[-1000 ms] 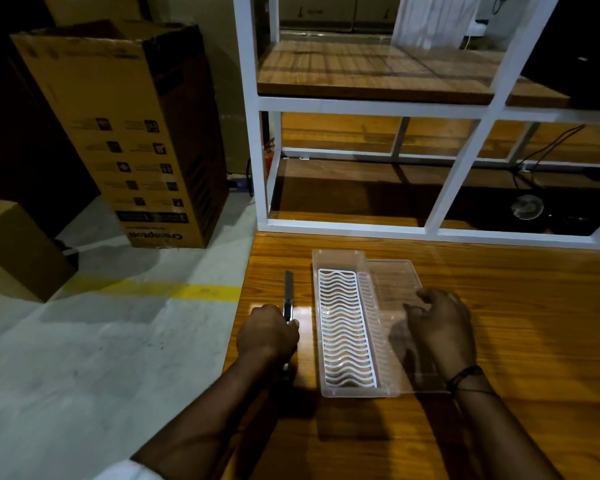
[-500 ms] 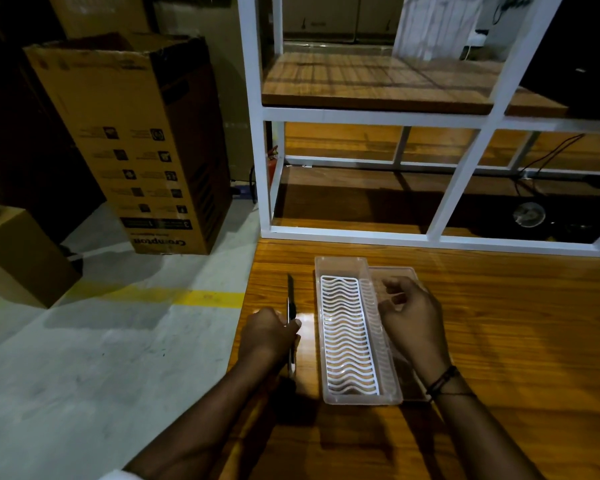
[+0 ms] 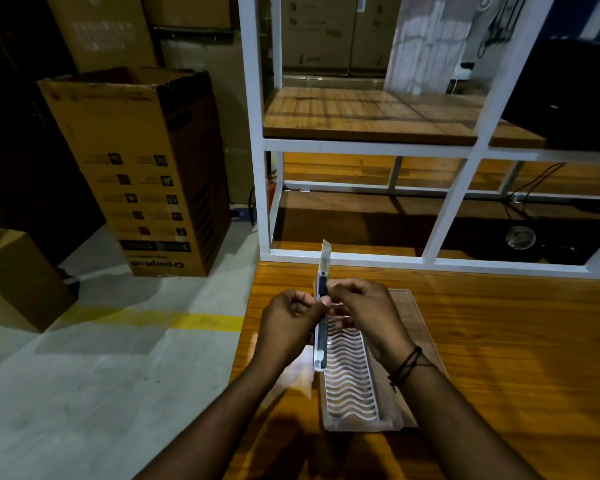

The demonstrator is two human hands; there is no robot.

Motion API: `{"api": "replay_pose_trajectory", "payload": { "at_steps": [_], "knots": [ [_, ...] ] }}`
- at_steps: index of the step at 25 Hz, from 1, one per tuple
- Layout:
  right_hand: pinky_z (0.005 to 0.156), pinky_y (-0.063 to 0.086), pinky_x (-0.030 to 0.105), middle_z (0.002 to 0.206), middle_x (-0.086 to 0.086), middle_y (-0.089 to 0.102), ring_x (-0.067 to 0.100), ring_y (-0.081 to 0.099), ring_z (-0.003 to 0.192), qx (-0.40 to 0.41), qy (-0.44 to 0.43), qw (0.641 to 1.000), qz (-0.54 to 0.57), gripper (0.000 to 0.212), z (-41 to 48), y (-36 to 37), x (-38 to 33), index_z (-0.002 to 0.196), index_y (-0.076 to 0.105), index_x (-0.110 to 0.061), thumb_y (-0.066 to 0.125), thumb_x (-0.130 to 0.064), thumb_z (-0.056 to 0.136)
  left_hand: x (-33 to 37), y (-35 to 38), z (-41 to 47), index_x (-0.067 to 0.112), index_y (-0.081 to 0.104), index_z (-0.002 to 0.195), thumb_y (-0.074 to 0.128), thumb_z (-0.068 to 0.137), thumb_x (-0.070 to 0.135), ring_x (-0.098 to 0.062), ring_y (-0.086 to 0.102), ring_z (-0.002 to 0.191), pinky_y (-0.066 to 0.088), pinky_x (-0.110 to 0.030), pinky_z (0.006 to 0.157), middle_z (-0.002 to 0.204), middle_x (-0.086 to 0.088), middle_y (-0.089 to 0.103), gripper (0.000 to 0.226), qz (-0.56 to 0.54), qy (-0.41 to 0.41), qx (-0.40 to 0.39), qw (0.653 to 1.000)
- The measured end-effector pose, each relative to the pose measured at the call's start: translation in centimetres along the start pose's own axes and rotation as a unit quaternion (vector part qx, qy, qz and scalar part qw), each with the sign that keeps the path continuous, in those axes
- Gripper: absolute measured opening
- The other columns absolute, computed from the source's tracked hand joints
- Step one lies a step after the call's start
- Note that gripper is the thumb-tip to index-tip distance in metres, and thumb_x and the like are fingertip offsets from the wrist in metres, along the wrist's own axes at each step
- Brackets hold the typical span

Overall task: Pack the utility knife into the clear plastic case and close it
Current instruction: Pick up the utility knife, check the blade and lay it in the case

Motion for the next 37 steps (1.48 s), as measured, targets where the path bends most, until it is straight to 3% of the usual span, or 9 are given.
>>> {"api": "replay_pose_trajectory", "payload": {
  "at_steps": [3, 6, 10, 13, 17, 24, 28, 34, 37],
  "knots": [
    [0.05, 0.051, 0.026, 0.085, 0.007, 0.078, 0.02, 0.072, 0.073, 0.005, -0.036, 0.999, -0.016, 0.01, 0.4, 0.2, -1.1, 0.097, 0.072, -0.012, 0.071, -0.02, 0.092, 1.3, -0.5, -0.1, 0.018, 0.066, 0.089, 0.08, 0.088, 0.033, -0.021, 0.073, 0.077, 0.059, -0.025, 0.051, 0.087, -0.003, 0.07, 0.02, 0.022, 0.056, 0.016, 0.998],
    [0.054, 0.055, 0.024, 0.09, 0.007, 0.079, 0.018, 0.076, 0.074, 0.021, -0.064, 0.997, -0.03, 0.013, 0.5, -0.2, -2.5, 0.104, 0.07, -0.011, 0.07, -0.018, 0.093, 2.7, -0.5, -0.7, 0.026, 0.066, 0.102, 0.082, 0.086, 0.03, -0.013, 0.073, 0.075, 0.058, -0.02, 0.056, 0.096, 0.004, 0.073, 0.024, 0.033, 0.093, -0.012, 0.995],
    [0.063, 0.06, 0.028, 0.094, 0.004, 0.078, 0.02, 0.076, 0.085, 0.05, -0.102, 0.992, -0.051, 0.015, 0.9, -1.3, -4.5, 0.108, 0.071, -0.018, 0.069, -0.02, 0.093, 3.8, 0.5, -2.0, 0.045, 0.045, 0.146, 0.089, 0.077, 0.029, -0.005, 0.072, 0.083, 0.059, -0.018, 0.067, 0.124, 0.019, 0.063, 0.083, 0.146, 0.151, -0.137, 0.968],
    [0.07, 0.063, 0.034, 0.099, 0.006, 0.078, 0.022, 0.076, 0.087, 0.057, -0.119, 0.99, -0.048, 0.021, 1.1, -1.7, -5.3, 0.114, 0.07, -0.016, 0.069, -0.018, 0.092, 3.5, 1.5, -2.6, 0.05, 0.017, 0.16, 0.09, 0.077, 0.02, -0.009, 0.069, 0.089, 0.062, -0.024, 0.077, 0.134, 0.02, 0.055, 0.114, 0.227, 0.2, -0.182, 0.936],
    [0.065, 0.062, 0.026, 0.097, 0.001, 0.076, 0.013, 0.076, 0.081, 0.046, -0.146, 0.987, -0.046, 0.02, 0.5, -1.6, -5.9, 0.111, 0.07, -0.022, 0.068, -0.014, 0.093, 3.9, 1.4, -2.5, 0.052, 0.017, 0.159, 0.085, 0.082, 0.016, -0.014, 0.068, 0.101, 0.063, -0.034, 0.087, 0.139, 0.013, 0.055, 0.109, 0.213, 0.234, -0.157, 0.936],
    [0.069, 0.062, 0.027, 0.095, -0.004, 0.076, 0.013, 0.076, 0.087, 0.05, -0.169, 0.983, -0.049, 0.024, 0.0, -1.9, -5.7, 0.113, 0.071, -0.025, 0.068, -0.012, 0.093, 4.1, 1.7, -2.8, 0.045, 0.016, 0.161, 0.092, 0.073, 0.028, 0.0, 0.06, 0.103, 0.056, -0.017, 0.092, 0.144, 0.015, 0.05, 0.118, 0.213, 0.238, -0.179, 0.931],
    [0.072, 0.063, 0.028, 0.101, 0.005, 0.074, 0.017, 0.075, 0.09, 0.045, -0.168, 0.984, -0.039, 0.03, -0.1, -2.0, -5.4, 0.115, 0.07, -0.027, 0.068, -0.008, 0.092, 4.0, 1.7, -2.7, 0.052, 0.015, 0.157, 0.091, 0.074, 0.025, -0.003, 0.063, 0.101, 0.059, -0.025, 0.093, 0.138, 0.017, 0.053, 0.115, 0.21, 0.24, -0.17, 0.933],
    [0.072, 0.061, 0.021, 0.112, 0.0, 0.071, 0.003, 0.072, 0.093, 0.031, -0.158, 0.985, -0.055, 0.039, -0.8, -1.8, -4.6, 0.129, 0.067, -0.022, 0.066, -0.007, 0.093, 3.7, 1.8, -2.6, 0.055, 0.015, 0.153, 0.091, 0.073, 0.027, -0.002, 0.063, 0.101, 0.058, -0.025, 0.095, 0.132, 0.019, 0.054, 0.113, 0.213, 0.242, -0.155, 0.934],
    [0.075, 0.062, 0.024, 0.113, 0.003, 0.073, 0.01, 0.074, 0.096, 0.022, -0.151, 0.987, -0.04, 0.042, -1.2, -1.8, -4.1, 0.131, 0.065, -0.021, 0.065, -0.003, 0.093, 3.6, 1.9, -2.6, 0.055, 0.016, 0.152, 0.092, 0.073, 0.026, -0.002, 0.065, 0.098, 0.059, -0.021, 0.092, 0.128, 0.02, 0.054, 0.113, 0.204, 0.246, -0.151, 0.936]
  ]
}}
Point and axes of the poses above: each hand's wrist, its own z-axis towards the middle knuckle, its own y-axis out of the palm, x = y × z, the point moved 8 cm from there along z, towards the middle knuckle
